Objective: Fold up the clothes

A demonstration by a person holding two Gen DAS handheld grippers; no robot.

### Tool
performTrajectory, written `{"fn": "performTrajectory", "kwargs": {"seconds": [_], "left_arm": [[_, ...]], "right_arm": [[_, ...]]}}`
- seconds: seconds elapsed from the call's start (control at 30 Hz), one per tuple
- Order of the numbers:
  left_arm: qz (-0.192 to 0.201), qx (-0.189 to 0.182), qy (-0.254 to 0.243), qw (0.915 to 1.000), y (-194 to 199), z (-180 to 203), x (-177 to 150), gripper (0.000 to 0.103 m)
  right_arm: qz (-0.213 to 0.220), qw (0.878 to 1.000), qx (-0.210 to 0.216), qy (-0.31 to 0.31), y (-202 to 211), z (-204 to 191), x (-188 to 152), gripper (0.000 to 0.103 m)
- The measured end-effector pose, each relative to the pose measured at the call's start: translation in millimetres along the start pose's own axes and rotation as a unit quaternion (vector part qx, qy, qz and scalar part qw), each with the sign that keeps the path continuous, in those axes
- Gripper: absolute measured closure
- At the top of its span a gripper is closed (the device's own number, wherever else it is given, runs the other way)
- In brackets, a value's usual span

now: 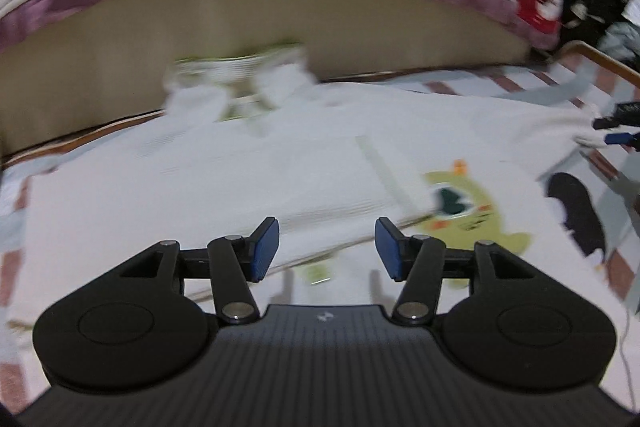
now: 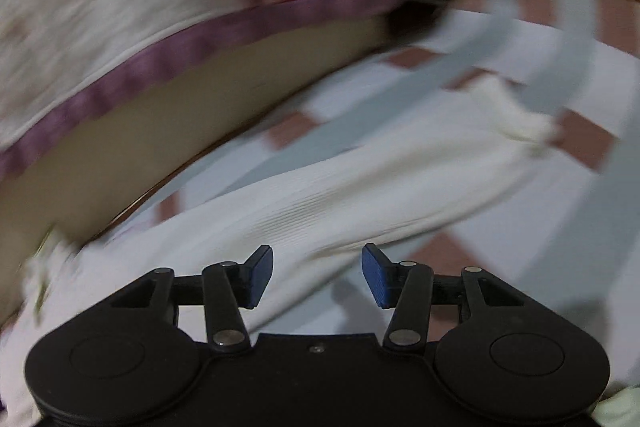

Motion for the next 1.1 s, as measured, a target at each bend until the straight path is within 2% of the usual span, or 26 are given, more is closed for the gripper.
{"fn": "performTrajectory", "kwargs": {"seconds": [0.13, 0.2, 0.3, 0.37, 0.43, 0.47, 0.5, 0.53, 0.57, 0.63, 0.73, 0.9, 0.97, 1.1], "left_arm": [[-0.017, -0.026, 0.043, 0.9986, -16.3, 35.0, 6.0, 0.051], [-0.016, -0.037, 0.044, 0.9982, -20.0, 53.7, 9.2, 0.051], [-0.02, -0.043, 0.04, 0.9981, -21.2, 69.9, 8.1, 0.051], [-0.027, -0.043, 0.041, 0.9979, -20.7, 70.1, 3.2, 0.051], [-0.035, -0.031, 0.04, 0.9981, -19.7, 61.6, -4.1, 0.051], [-0.038, -0.022, 0.039, 0.9983, -19.4, 55.2, -8.4, 0.051], [-0.037, -0.014, 0.043, 0.9983, -18.7, 46.7, -11.3, 0.051], [-0.034, -0.01, 0.051, 0.9981, -17.2, 37.0, -12.6, 0.052], [-0.031, -0.007, 0.058, 0.9978, -15.8, 27.3, -13.9, 0.052], [-0.028, 0.004, 0.073, 0.9969, -12.5, 4.7, -17.5, 0.052], [-0.017, 0.027, 0.089, 0.9955, -1.0, -30.1, -18.8, 0.052], [0.004, 0.068, 0.114, 0.9911, 20.9, -88.2, -19.7, 0.051], [0.012, 0.081, 0.127, 0.9885, 28.5, -108.8, -21.4, 0.051], [0.015, 0.085, 0.173, 0.9811, 31.8, -126.3, -40.9, 0.051]], "right_arm": [[0.013, 0.999, -0.035, -0.022, -10.1, 27.8, 12.9, 0.048], [0.018, 0.996, -0.074, -0.038, -12.3, 43.5, 14.3, 0.046], [0.02, 0.986, -0.136, -0.092, -15.9, 71.4, 10.0, 0.04], [0.048, 0.985, -0.129, -0.103, -19.2, 77.7, 12.9, 0.028], [0.065, 0.986, -0.125, -0.085, -29.8, 75.9, 18.3, 0.026], [0.071, 0.987, -0.123, -0.074, -35.9, 74.2, 21.0, 0.029], [0.07, 0.988, -0.129, -0.055, -40.8, 70.1, 22.9, 0.043], [0.065, 0.988, -0.139, -0.032, -45.1, 64.5, 24.3, 0.094], [0.06, 0.987, -0.149, -0.009, -49.3, 58.9, 25.7, 0.099], [0.085, 0.984, -0.159, 0.0, -46.4, 42.3, 30.8, 0.099], [0.108, 0.986, -0.121, 0.037, -42.7, -5.3, 35.0, 0.099], [0.125, 0.984, 0.02, 0.124, -20.9, -130.5, 28.3, 0.099], [0.125, 0.976, 0.085, 0.154, -8.9, -187.4, 19.7, 0.099], [0.1, 0.949, 0.213, 0.211, 15.9, -297.8, -11.4, 0.099]]}}
Point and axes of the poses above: each gripper's, at about its wrist camera, not at the fingertips, and y roughly against the way its jaws point, z to its right, x to its top, the point moved 10 cm from there along -y, roughly the way its jaws point, and after that the axes turned 8 degrees about x, right-handed, at the moved point
